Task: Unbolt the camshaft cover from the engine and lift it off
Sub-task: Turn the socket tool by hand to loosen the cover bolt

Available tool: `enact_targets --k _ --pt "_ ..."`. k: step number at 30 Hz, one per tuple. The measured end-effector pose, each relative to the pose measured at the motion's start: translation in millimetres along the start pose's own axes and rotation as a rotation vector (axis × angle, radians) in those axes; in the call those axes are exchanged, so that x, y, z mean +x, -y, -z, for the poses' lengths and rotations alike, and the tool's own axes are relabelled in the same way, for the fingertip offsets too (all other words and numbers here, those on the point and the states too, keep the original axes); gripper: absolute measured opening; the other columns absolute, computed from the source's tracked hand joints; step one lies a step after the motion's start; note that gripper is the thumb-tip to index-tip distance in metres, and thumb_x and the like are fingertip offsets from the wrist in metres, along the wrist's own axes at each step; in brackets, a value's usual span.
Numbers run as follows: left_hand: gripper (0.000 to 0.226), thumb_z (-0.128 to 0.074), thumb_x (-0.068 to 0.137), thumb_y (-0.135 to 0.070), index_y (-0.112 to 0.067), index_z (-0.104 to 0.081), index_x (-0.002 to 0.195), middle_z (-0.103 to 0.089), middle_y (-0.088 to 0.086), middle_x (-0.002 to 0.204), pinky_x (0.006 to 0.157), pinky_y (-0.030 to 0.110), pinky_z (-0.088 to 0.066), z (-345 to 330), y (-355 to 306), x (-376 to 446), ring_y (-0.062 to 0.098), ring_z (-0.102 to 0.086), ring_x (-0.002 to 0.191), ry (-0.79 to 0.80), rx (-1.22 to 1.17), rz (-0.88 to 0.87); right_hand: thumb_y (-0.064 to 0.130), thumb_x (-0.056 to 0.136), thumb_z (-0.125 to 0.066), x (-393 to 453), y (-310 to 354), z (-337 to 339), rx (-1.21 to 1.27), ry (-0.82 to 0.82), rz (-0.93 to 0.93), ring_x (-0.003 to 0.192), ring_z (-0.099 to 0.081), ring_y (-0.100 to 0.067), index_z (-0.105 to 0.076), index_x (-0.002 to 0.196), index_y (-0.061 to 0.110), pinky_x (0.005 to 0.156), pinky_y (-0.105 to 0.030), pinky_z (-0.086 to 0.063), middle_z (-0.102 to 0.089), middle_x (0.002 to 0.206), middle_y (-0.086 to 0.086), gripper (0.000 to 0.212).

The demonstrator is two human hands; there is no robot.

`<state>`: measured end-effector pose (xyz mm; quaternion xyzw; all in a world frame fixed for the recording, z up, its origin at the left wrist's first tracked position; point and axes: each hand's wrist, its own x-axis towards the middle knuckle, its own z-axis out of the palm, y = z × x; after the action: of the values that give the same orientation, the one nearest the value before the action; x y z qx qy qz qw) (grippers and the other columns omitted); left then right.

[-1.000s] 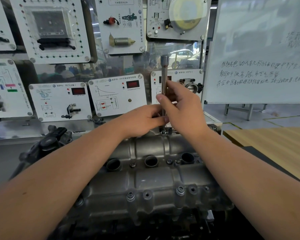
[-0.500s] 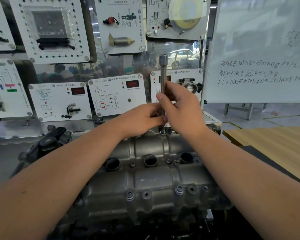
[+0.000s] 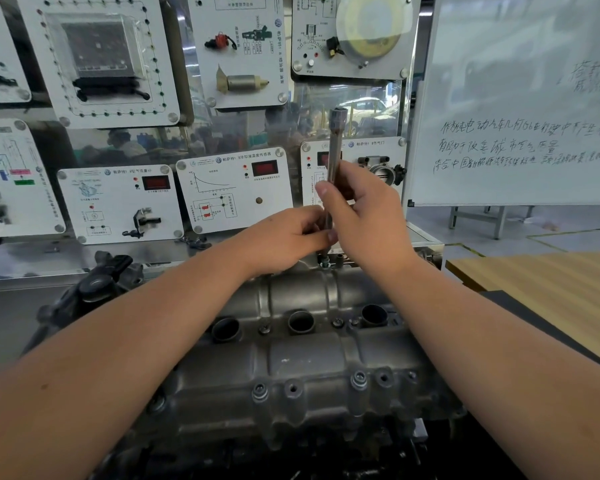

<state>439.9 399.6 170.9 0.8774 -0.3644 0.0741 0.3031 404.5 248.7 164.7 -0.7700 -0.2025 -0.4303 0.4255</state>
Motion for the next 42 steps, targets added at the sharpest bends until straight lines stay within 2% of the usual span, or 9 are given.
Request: enact_targets --k 3,8,14,18,23,28,34,39,42 --pt "0.033 -0.055 0.103 -0.043 -0.016 -0.064 0.120 -0.073 0.009 0.110 0.097 0.057 -0.050 -0.3 6.1 -0.4 0.030 -0.068 0.105 -0.007 -0.011 -0.009 0.019 0.103 -0.051 -0.2 0.7 0.0 0.016 0.054 -0.004 0.081 -0.064 -0.016 -0.065 0.107 0.009 0.075 -0.038 -0.049 -0.071 0.088 -0.004 0.017" --pt "0.029 -0.055 0.106 -0.036 -0.016 -0.067 0.122 -0.074 0.002 0.111 0.098 0.051 -0.051 -0.5 5.3 -1.2 0.021 -0.069 0.106 -0.026 0.015 0.004 0.024 0.103 -0.054 -1.8 0.4 -2.2 0.068 0.065 -0.040 0.095 -0.067 -0.002 -0.044 0.148 0.020 0.080 -0.012 -0.050 -0.075 0.109 0.007 0.046" --pt "0.032 -0.053 0.105 -0.038 -0.012 -0.066 0.117 -0.073 0.010 0.105 0.092 0.055 -0.051 -1.8 2.2 1.9 0.030 -0.068 0.098 -0.021 0.071 -0.015 0.019 0.100 -0.058 0.5 -1.8 -0.6 0.044 -0.011 0.003 0.083 -0.063 -0.019 -0.065 0.118 0.010 0.078 -0.039 -0.052 -0.070 0.089 -0.005 0.021" --pt "0.032 -0.049 0.108 -0.036 -0.010 -0.065 0.121 -0.072 0.013 0.112 0.097 0.055 -0.049 -1.2 5.4 1.0 0.032 -0.067 0.108 -0.032 0.020 0.002 0.019 0.103 -0.050 0.4 -2.7 -0.7 0.062 0.032 -0.002 0.072 -0.065 -0.015 -0.061 0.122 0.016 0.069 -0.031 -0.053 -0.072 0.088 -0.006 0.022" --pt "0.029 -0.056 0.104 -0.037 -0.016 -0.065 0.122 -0.074 0.006 0.111 0.096 0.056 -0.052 -0.7 3.1 -0.5 0.028 -0.069 0.105 -0.018 0.013 -0.012 0.025 0.100 -0.061 -0.3 -2.6 -2.4 0.072 0.012 -0.036 0.089 -0.065 0.005 -0.050 0.141 0.017 0.078 -0.011 -0.050 -0.071 0.099 0.014 0.043" --pt "0.040 -0.055 0.100 -0.048 -0.015 -0.065 0.119 -0.073 0.007 0.109 0.094 0.056 -0.052 -1.4 0.3 -1.1 0.028 -0.069 0.103 -0.040 0.018 -0.003 0.019 0.099 -0.058 -0.2 -2.3 -0.7 0.024 0.003 0.028 0.077 -0.059 -0.015 -0.066 0.104 0.008 0.073 -0.036 -0.048 -0.067 0.081 -0.003 0.014" --pt "0.023 -0.052 0.106 -0.042 -0.026 -0.065 0.117 -0.073 0.000 0.107 0.093 0.052 -0.053 -1.7 3.3 -0.9 0.023 -0.069 0.101 -0.032 0.027 0.002 0.022 0.101 -0.058 -0.7 -1.1 -1.5 0.062 0.026 -0.026 0.089 -0.064 0.002 -0.048 0.144 0.017 0.074 -0.006 -0.046 -0.072 0.095 0.011 0.044" --pt "0.032 -0.053 0.104 -0.043 -0.016 -0.067 0.116 -0.073 0.002 0.103 0.090 0.054 -0.053 -1.0 2.0 -1.0 0.024 -0.069 0.097 -0.046 0.063 0.009 0.019 0.095 -0.067 2.0 -4.9 -2.4 0.074 -0.036 -0.001 0.086 -0.060 0.010 -0.060 0.135 0.016 0.079 -0.011 -0.049 -0.062 0.088 0.024 0.040" --pt "0.036 -0.053 0.103 -0.045 -0.013 -0.067 0.114 -0.073 0.007 0.102 0.091 0.056 -0.052 -0.7 3.2 -0.7 0.029 -0.069 0.098 -0.057 0.030 0.023 0.017 0.099 -0.060 1.5 -5.3 -2.8 0.060 -0.024 0.021 0.086 -0.061 0.002 -0.064 0.131 0.013 0.075 -0.009 -0.046 -0.068 0.087 0.016 0.033"
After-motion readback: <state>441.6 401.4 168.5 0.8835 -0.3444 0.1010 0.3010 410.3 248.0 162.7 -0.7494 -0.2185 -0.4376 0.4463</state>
